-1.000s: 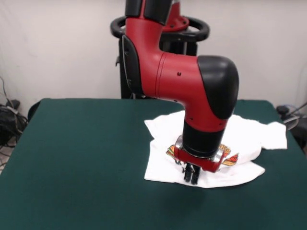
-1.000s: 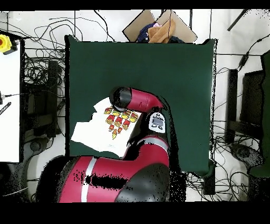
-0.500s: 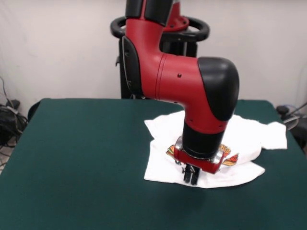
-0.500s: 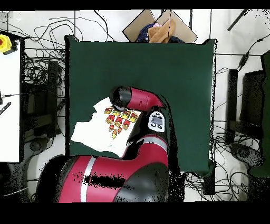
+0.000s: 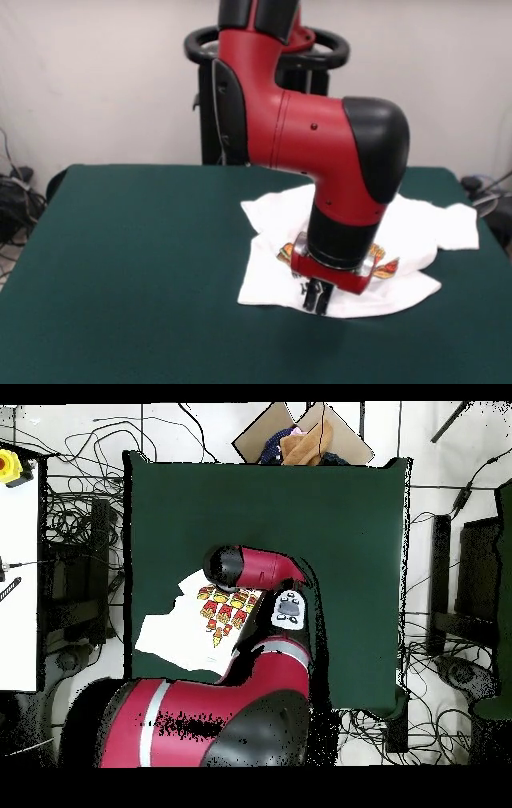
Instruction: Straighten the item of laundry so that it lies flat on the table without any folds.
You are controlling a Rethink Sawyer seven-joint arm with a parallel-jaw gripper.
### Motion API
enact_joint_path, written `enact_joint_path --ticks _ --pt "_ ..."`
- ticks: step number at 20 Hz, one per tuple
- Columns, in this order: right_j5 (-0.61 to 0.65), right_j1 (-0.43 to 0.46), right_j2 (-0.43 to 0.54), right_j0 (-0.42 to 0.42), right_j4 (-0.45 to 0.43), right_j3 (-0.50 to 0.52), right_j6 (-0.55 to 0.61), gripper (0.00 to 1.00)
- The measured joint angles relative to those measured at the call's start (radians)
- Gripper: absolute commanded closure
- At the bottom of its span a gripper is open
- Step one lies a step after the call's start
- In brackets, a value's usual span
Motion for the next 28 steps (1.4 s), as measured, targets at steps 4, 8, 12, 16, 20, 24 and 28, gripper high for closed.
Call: enact_joint_path --ticks 4,8,12,16,20,24,28 --pt "-0.025 0.007 -0.03 0.033 -0.015 -0.006 0.0 1.0" --pt "-0.047 0.009 -0.04 0.043 -0.027 -0.006 0.0 1.0" --pt "-0.049 0.009 -0.04 0.041 -0.026 -0.009 0.0 1.0" --pt "-0.059 0.009 -0.028 0.022 -0.032 -0.02 0.0 1.0" --pt "-0.1 0.008 -0.017 0.003 -0.052 -0.027 0.0 1.0" --pt "-0.242 0.018 -0.034 0.011 -0.074 -0.03 0.0 1.0" --pt "-0.385 0.04 -0.052 0.019 -0.076 -0.031 0.0 1.0"
